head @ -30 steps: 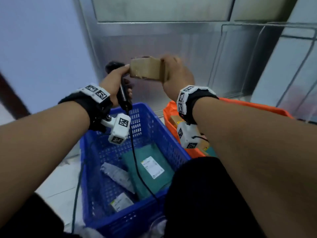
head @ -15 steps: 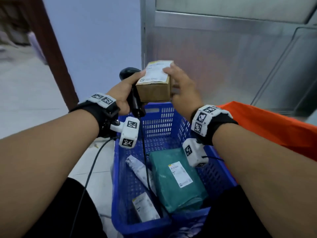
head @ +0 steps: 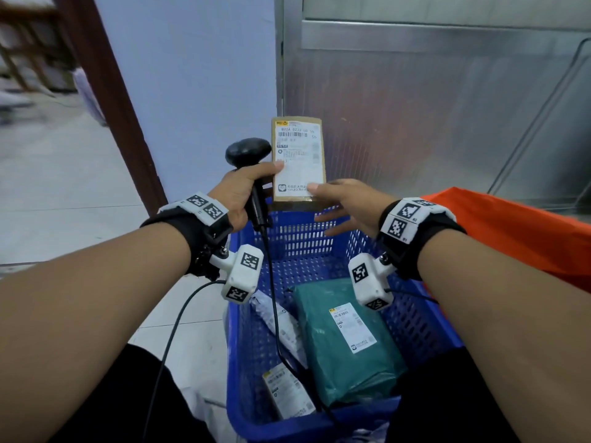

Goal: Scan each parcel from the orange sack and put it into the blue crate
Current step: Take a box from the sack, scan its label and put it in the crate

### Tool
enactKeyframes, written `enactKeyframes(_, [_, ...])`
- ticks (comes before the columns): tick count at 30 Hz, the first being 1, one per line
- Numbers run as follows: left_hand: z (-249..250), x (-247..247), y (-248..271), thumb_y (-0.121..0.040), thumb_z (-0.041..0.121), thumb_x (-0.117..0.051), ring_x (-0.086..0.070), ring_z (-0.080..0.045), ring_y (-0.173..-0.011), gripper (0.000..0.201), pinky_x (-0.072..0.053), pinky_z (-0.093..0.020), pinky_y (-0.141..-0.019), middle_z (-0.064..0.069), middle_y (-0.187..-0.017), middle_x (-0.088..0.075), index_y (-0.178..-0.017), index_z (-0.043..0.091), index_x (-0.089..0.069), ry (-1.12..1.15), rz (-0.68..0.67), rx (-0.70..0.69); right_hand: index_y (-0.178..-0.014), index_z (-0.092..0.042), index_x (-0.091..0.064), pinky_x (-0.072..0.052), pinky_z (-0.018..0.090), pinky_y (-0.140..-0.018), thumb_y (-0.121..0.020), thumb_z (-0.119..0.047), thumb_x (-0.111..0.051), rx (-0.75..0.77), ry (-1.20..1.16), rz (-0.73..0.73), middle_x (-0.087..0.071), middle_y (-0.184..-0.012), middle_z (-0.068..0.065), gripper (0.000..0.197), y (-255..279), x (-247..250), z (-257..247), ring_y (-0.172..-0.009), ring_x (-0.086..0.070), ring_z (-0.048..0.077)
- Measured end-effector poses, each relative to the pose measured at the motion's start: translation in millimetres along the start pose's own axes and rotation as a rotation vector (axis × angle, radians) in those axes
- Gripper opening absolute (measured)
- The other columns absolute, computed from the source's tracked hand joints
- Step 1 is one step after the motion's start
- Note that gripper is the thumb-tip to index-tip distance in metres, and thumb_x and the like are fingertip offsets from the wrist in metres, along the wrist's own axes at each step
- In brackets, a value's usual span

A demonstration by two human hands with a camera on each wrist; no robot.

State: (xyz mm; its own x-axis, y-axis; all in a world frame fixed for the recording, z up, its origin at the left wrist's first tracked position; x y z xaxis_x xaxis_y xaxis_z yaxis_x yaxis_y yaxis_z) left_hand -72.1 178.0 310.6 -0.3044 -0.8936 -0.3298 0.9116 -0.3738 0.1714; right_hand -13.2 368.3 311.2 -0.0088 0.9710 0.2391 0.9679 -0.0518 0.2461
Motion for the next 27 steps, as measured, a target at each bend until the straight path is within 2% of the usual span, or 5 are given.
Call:
enactKeyframes(4, [-1.9,-1.0,-0.8,-0.091,0.018,-0.073,-0.074,-0.033,-0.104,0.039,-0.063,-0.049,-0.083,-0.017,-0.119,-0.074,-0.125,-0.001,-0.064,-0.035,-0.013,-0.008,-0.117,-0.004,-0.065,-0.060,0.050,-0.083,-0.086,-0.031,-0.077,0.016,-0.054,-0.007,-0.070,-0.117,0.020,0.043,-0.8,8.6,2.2,-0.089,-0.068,0.026])
enactKeyframes(7, [-2.8,-0.4,-1.8,-0.091,0.024,-0.075,-0.071,-0.032,-0.111,0.041,-0.058,-0.053,-0.093,-0.014,-0.122,-0.074,-0.126,0.004,-0.066,-0.066,0.002,-0.007,-0.113,-0.002,-0.062,-0.062,0.043,-0.078,-0.082,-0.019,-0.081,0.038,-0.061,0.123,-0.073,-0.108,0.021,0.040,-2.8,18.8,0.1,-0.089,-0.072,0.028])
enactKeyframes(11, [-3.2,0.4,0.3,-0.091,0.043,-0.073,-0.072,-0.025,-0.109,0.030,-0.060,-0.050,-0.091,-0.009,-0.117,-0.073,-0.099,0.015,-0.066,-0.092,0.044,0.015,-0.110,-0.007,-0.053,-0.063,0.044,-0.076,-0.078,-0.004,-0.081,0.001,-0.053,0.290,-0.071,-0.108,0.016,0.043,-7.7,34.2,9.1,-0.089,-0.074,0.031])
enactKeyframes(17, [-6.8,-8.2,4.5,-0.089,0.057,-0.068,-0.073,-0.026,-0.097,0.045,-0.056,-0.049,-0.098,-0.008,-0.097,-0.077,-0.080,0.013,-0.066,-0.085,-0.042,0.092,-0.096,-0.007,-0.057,-0.062,0.047,-0.078,-0.079,-0.006,-0.081,-0.127,-0.020,0.446,-0.072,-0.100,0.017,0.030,-6.3,64.0,32.4,-0.087,-0.074,0.032])
enactKeyframes(27, [-9.4,-39.1,19.0,-0.092,0.059,-0.063,-0.072,-0.027,-0.089,0.053,-0.058,-0.045,-0.092,-0.008,-0.075,-0.073,-0.064,0.014,-0.062,-0.140,-0.127,0.071,-0.109,0.004,-0.065,-0.063,0.038,-0.077,-0.081,0.000,-0.078,-0.203,-0.033,0.469,-0.072,-0.106,0.017,0.031,-2.1,76.7,45.9,-0.094,-0.071,0.032])
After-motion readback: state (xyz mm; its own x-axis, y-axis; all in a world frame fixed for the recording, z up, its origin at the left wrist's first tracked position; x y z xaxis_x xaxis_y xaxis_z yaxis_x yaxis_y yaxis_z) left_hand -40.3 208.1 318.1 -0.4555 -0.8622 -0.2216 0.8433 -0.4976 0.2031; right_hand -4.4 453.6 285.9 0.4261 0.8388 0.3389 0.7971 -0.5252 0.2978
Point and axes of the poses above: each hand's wrist, its own y-axis away from the middle knuckle, its own x-axis out of the back of the hand, z = x × y, the point moved 3 cm from there along -y, towards the middle knuckle
